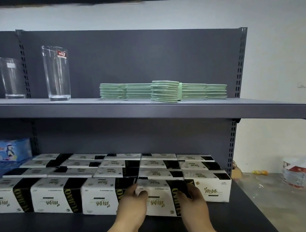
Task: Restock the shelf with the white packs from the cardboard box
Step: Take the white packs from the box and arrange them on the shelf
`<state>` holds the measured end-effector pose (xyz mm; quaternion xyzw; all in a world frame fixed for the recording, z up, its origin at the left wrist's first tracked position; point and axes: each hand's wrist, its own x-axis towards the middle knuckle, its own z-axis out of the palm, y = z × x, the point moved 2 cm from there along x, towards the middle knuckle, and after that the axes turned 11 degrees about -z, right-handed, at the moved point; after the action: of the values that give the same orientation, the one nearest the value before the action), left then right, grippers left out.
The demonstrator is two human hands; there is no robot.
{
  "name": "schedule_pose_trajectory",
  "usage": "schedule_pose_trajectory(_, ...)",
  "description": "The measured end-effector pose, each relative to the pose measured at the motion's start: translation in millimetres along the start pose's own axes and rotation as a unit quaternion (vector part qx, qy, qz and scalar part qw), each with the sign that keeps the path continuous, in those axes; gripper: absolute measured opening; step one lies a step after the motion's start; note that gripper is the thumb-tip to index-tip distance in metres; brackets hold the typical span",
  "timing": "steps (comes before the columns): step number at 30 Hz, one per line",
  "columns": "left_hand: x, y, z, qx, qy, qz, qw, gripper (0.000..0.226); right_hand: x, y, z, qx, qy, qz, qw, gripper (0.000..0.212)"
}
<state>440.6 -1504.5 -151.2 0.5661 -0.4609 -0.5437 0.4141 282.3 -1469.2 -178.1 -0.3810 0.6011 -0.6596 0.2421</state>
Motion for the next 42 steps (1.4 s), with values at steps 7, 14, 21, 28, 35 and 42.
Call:
schedule_pose_trajectory(7, 2.2, 0.0, 4.6, 0.0, -0.008, -0.003, 1.0, 0.05, 1.5, -1.2, 0.6, 0.024, -0.007, -0.002, 1.0, 0.04)
schedule_pose_trajectory(14, 6.1, -2.8, 0.3, 0.003, -0.028, -0.016, 0.999, 0.053, 1.9, -1.6, 4.1, 0.034, -0.005, 0.005, 0.999, 0.028)
schedule_pose_trajectory(21, 2.7, -5.5, -4.4, -0.005, -0.048, -0.028, 0.998, 0.053, 1.6, -0.4, 6.4, 0.035, -0.009, 0.003, 0.999, 0.028)
schedule_pose_trajectory(28, 0.1, -6.3, -2.8, -0.004, -0.044, -0.037, 0.998, 0.056, 1.8, -1.6, 4.5, 0.052, -0.019, 0.006, 0.998, 0.03)
schedule_pose_trajectory(35, -5.8, -8.3, -4.1, -0.017, -0.049, -0.055, 0.997, 0.054, 0.3, -3.8, 2.1, 0.048, -0.038, 0.014, 0.998, 0.04)
schedule_pose_trajectory(42, -15.1, -15.6, -11.8, -0.002, -0.063, -0.056, 0.996, 0.048, -9.5, -5.5, 6.2, 0.034, -0.018, 0.011, 0.999, 0.058)
